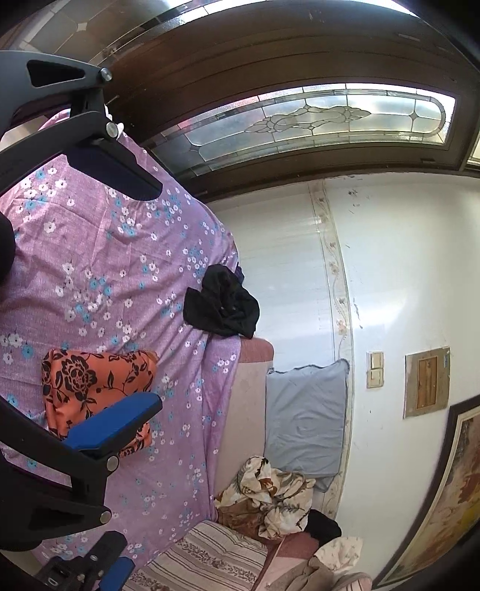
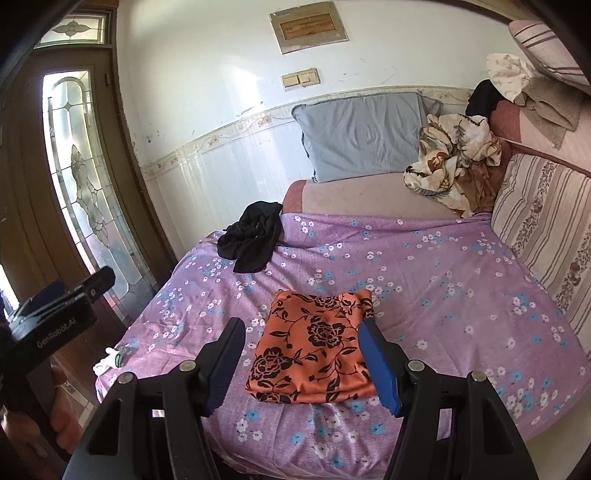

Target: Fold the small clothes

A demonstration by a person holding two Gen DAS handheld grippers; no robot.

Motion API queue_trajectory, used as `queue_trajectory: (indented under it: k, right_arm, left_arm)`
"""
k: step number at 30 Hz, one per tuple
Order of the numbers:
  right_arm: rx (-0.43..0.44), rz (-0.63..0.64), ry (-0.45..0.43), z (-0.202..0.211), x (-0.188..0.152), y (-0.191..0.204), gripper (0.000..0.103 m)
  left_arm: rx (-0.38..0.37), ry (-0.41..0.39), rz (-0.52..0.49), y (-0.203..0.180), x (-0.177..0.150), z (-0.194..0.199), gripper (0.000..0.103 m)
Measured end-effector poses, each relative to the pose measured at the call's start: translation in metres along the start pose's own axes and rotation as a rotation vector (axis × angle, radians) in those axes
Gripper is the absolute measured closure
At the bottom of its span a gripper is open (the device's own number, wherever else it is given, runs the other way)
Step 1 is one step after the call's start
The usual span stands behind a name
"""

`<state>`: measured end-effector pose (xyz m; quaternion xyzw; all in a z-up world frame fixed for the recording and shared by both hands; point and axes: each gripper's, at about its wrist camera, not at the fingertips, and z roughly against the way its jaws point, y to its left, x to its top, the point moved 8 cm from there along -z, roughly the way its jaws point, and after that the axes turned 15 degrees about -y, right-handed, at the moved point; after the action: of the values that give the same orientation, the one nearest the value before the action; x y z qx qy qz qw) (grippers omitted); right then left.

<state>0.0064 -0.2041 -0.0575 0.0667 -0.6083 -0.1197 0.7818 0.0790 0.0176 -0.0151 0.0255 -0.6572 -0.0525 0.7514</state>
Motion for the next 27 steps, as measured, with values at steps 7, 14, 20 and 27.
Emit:
queue_trajectory:
  k: [7, 14, 20, 27]
  right_arm:
    - [0.007, 0.004, -0.011, -0.002, 0.007, 0.014, 0.036]
    - [0.001, 0.049, -0.032, 0.0, 0.012, 0.029, 0.036]
    - [0.005, 0.077, -0.055, 0.003, 0.019, 0.038, 0.036]
    - [0.008, 0.124, -0.063, 0.004, 0.02, 0.051, 0.036]
  left_arm:
    - [0.023, 0.007, 0.021, 0.016, -0.001, -0.002, 0.0]
    - [0.038, -0.011, 0.036, 0.028, 0.003, 0.005, 0.0]
    - [0.041, -0.031, 0.054, 0.037, 0.01, 0.01, 0.0]
    - [0.036, -0.048, 0.06, 0.041, 0.016, 0.017, 0.0]
